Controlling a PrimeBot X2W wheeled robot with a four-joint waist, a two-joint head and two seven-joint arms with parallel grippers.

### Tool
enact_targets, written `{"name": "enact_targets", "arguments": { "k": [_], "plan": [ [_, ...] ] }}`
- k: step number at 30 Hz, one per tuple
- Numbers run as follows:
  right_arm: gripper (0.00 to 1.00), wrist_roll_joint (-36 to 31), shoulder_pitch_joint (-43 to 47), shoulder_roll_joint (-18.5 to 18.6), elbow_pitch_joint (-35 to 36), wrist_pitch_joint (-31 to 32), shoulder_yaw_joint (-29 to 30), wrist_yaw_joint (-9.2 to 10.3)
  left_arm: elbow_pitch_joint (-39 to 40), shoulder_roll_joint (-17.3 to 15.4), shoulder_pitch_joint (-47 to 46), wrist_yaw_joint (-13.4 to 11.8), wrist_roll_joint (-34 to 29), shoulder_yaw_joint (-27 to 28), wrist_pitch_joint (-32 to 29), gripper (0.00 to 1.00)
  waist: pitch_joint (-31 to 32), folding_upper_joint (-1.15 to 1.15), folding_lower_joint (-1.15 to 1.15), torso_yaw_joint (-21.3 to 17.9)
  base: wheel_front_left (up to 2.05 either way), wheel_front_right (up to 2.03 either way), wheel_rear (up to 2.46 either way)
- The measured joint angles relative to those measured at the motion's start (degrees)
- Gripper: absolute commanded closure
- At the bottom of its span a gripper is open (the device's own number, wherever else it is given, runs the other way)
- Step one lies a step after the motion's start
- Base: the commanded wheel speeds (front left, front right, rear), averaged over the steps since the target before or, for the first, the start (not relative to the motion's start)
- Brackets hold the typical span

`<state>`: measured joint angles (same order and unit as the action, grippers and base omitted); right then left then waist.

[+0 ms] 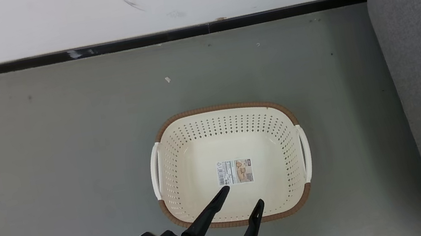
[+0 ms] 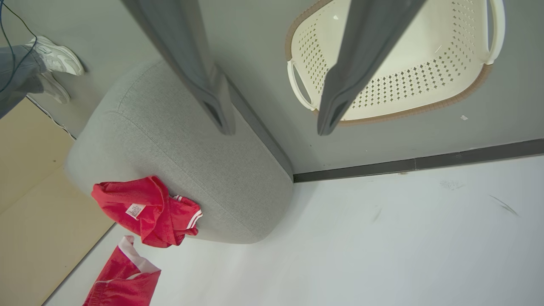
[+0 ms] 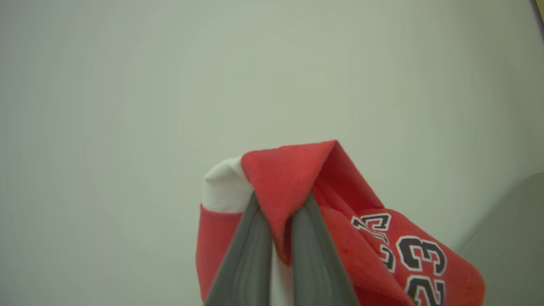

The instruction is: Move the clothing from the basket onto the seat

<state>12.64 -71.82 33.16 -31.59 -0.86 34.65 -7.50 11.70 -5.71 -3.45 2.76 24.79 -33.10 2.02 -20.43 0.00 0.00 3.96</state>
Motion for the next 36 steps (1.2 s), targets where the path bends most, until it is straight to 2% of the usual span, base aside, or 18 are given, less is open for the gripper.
{"name": "enact_targets", "arguments": {
  "k": [7,16,19,23,29,33,36],
  "plan": [
    [1.00,-4.95,-5.00,1.78,0.13,0.02,1.68,0.00,0.25,-0.30,-0.79,0.01,-0.21,0.21,0.00,0.00,-2.76,0.00,0.00,1.13,0.00,0.00,0.00],
    [1.00,-9.59,-4.27,1.87,-2.55,-0.36,6.48,0.00,0.60,-1.14,-0.87,0.26,-0.37,0.10,-1.00,0.00,-6.44,0.00,0.00,1.96,0.00,0.00,0.00],
    [1.00,-11.14,-2.54,1.78,-2.69,-0.60,5.64,-0.01,0.79,-1.22,-0.96,0.25,-0.46,0.16,-1.09,0.00,-7.30,0.00,0.00,2.02,0.00,0.00,0.00],
    [1.00,-13.02,1.00,-0.22,-4.55,-1.24,8.43,-0.01,1.27,-1.47,-2.33,0.41,-0.73,0.29,-1.54,0.00,-9.42,0.00,0.00,1.89,0.00,0.00,0.00],
    [1.00,-15.88,6.12,-1.12,-6.54,-2.70,11.07,-0.01,1.70,-1.63,-4.22,0.41,-0.87,1.32,-1.53,0.00,-11.55,0.00,0.00,1.00,0.00,0.00,0.00],
    [1.00,-16.23,9.33,-4.50,-9.31,-3.91,12.16,-0.01,1.90,-1.58,-5.80,0.41,-1.75,1.87,-1.49,0.00,-12.50,0.00,0.00,-0.10,0.00,0.00,0.00],
    [0.94,-16.11,12.30,-7.31,-11.76,-5.01,10.90,0.00,1.90,-1.48,-6.78,0.41,-1.75,2.18,-1.42,0.00,-12.93,0.00,0.00,-1.08,0.00,0.00,0.00]
  ]
}}
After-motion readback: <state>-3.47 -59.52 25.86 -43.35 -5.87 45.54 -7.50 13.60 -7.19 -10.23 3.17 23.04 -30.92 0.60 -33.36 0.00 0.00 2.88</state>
